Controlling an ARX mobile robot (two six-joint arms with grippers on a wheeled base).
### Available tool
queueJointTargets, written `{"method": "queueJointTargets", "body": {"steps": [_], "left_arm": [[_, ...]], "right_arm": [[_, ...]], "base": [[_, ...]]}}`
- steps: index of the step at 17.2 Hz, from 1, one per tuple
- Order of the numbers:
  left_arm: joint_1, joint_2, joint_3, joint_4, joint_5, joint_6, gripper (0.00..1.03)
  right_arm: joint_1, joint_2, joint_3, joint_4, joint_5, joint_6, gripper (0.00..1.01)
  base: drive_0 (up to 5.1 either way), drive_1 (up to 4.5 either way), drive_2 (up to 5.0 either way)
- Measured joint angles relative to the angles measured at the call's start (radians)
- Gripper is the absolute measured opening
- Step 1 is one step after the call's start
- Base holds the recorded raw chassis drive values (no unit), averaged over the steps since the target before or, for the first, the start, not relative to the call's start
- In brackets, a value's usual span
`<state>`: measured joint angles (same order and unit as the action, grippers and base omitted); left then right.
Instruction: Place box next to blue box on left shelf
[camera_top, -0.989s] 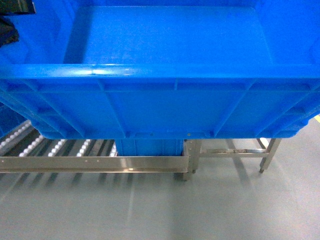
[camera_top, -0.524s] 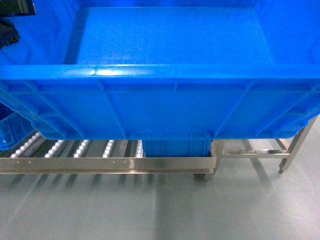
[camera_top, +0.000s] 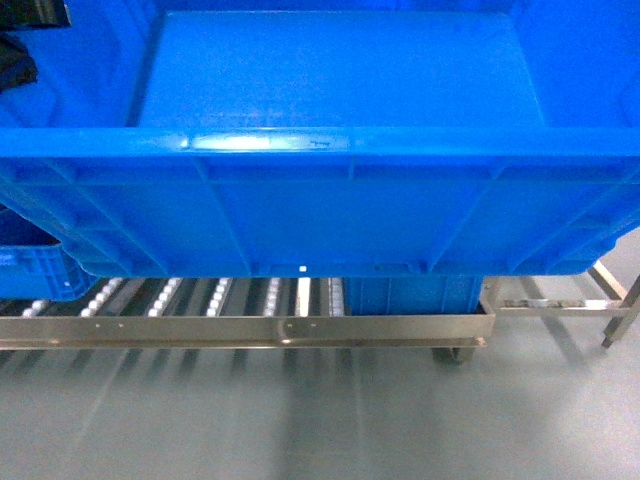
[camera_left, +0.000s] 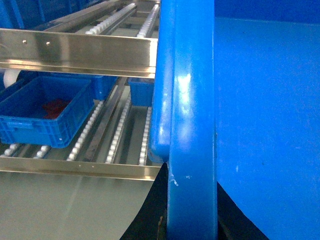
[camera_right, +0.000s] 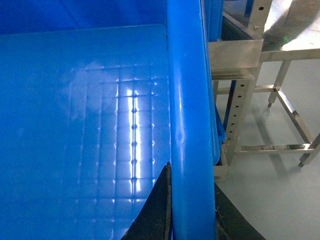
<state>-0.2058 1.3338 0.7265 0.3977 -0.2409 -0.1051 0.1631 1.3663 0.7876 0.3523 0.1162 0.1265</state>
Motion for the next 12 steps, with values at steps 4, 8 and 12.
{"method": "queueJointTargets", "body": {"steps": [4,8,12], "left_arm": [[0.0,0.0,0.0,0.0,0.001,0.0,0.08],[0.0,0.0,0.0,0.0,0.0,0.0,0.08],[0.0,0.0,0.0,-0.001,0.001,0.0,0.08]], "right_arm": [[0.0,0.0,0.0,0.001,0.0,0.0,0.09],[0.0,0.0,0.0,-0.001,0.0,0.0,0.09],[0.0,0.0,0.0,0.0,0.0,0.0,0.09]], "base": [[-5.0,2.43,2.4],[-5.0,2.44,2.4],[-5.0,2.5,2.5]]}}
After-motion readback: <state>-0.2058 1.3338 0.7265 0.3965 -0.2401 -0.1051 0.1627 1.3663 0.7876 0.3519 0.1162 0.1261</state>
